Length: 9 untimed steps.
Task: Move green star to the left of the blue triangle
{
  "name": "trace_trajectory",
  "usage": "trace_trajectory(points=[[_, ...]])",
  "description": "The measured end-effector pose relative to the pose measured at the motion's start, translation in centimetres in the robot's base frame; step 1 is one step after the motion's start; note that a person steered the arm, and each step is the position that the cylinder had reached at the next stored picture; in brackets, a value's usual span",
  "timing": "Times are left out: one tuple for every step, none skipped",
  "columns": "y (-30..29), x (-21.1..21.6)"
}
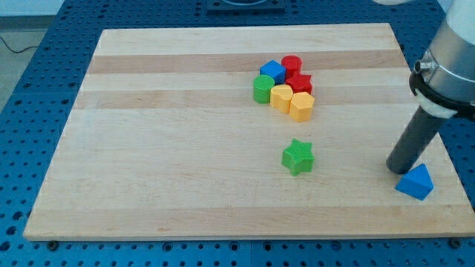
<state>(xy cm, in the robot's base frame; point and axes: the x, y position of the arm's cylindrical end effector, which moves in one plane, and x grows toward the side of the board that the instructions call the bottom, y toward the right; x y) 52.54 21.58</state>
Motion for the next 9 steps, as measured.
trace_trajectory(points=[[-0.2,-2.5],[-0.7,-5.7],[-5.8,-6.4],[-14.6,-6.1],[-18.2,-5.3],[-16.4,-2.2],[-13.3,0.3],[-11.9,0.8],[-16.5,0.3]])
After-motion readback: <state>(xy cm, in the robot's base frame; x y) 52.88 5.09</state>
